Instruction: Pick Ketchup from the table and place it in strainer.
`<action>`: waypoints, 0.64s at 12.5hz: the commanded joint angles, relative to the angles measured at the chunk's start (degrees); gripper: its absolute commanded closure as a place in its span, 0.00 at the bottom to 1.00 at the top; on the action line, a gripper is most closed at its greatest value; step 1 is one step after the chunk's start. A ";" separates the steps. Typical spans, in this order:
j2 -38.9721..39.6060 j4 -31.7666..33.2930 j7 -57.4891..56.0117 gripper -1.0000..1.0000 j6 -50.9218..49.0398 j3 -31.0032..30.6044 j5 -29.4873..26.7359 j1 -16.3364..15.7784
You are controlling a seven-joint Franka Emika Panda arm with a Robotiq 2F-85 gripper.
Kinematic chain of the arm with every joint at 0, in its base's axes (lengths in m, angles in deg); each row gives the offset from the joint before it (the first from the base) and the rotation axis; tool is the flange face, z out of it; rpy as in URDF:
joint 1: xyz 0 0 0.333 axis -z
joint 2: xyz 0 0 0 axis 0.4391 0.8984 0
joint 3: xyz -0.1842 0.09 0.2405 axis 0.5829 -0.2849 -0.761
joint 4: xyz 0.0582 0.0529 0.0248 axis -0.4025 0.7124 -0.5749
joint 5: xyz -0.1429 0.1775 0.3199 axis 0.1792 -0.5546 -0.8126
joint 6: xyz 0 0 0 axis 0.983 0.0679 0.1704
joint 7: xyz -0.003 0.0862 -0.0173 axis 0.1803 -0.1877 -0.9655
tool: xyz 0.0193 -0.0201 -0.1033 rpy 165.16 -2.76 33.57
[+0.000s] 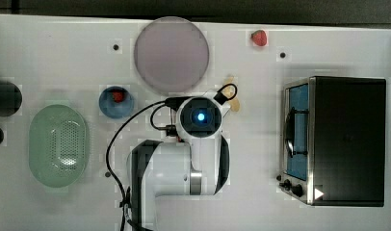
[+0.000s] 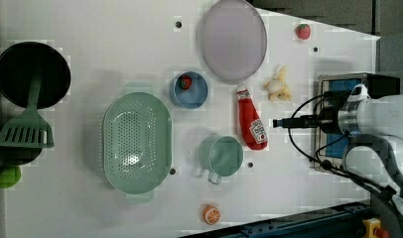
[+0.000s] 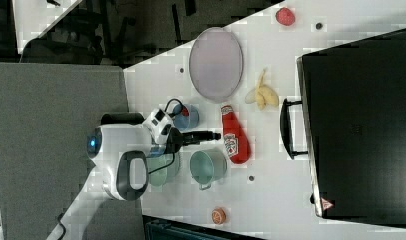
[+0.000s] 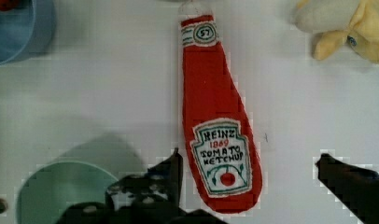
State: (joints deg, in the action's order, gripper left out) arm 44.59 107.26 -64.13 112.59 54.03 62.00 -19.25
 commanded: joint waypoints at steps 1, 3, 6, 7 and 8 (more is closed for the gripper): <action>2.32 1.60 -4.48 0.00 4.48 -0.25 0.27 -0.30; 5.96 1.54 -4.46 0.00 6.06 -0.27 0.47 -0.37; 11.35 1.14 -4.32 0.00 10.27 -0.13 0.90 -0.38; 12.89 1.12 -4.28 0.00 11.65 -0.01 0.90 -0.36; 14.24 1.14 -4.28 0.00 12.92 0.09 0.90 -0.36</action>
State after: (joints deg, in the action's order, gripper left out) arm 59.57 109.05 -65.05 124.70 53.62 62.96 -19.86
